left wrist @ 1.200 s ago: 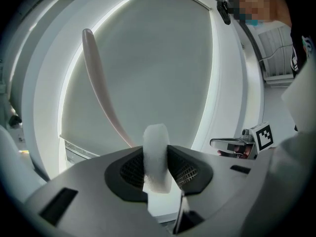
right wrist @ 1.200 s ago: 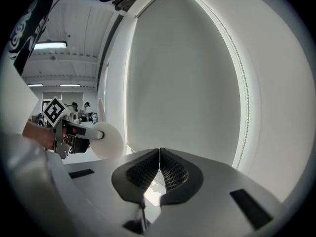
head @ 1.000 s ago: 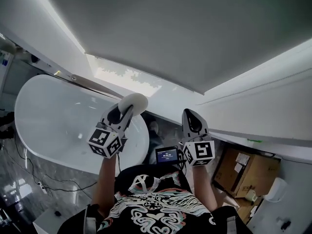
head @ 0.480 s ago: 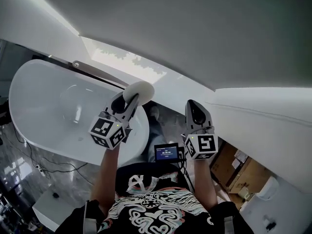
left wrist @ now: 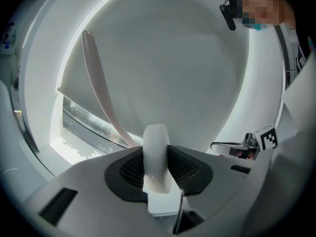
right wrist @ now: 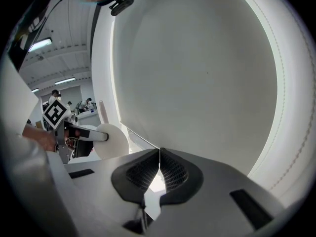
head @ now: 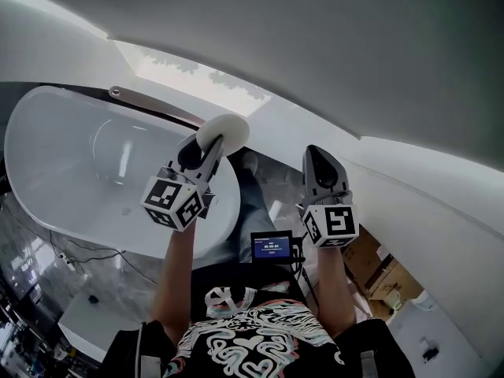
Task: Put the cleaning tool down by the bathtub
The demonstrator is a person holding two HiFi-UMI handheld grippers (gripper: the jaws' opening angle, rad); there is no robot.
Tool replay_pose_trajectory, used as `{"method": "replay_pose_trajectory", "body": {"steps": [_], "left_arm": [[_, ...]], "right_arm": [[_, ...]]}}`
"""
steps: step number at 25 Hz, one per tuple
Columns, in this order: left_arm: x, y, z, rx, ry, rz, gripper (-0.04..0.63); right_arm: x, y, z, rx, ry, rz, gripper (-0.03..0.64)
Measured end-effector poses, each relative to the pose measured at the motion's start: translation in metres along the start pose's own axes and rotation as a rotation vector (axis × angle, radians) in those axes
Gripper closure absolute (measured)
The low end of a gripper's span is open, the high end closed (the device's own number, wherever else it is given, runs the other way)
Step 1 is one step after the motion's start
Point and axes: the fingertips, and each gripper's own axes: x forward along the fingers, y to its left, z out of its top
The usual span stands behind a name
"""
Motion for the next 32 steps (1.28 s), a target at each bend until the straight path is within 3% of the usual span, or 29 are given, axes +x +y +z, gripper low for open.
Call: {"method": "replay_pose_trajectory", "body": {"steps": [32], "left_arm": [[0.103, 0.076, -0.137, -0.186, 0.142, 0.028, 0.474]], "right_arm": [[0.101, -0.026, -0.138, -0.015, 0.185, 0.050, 0.589]]}}
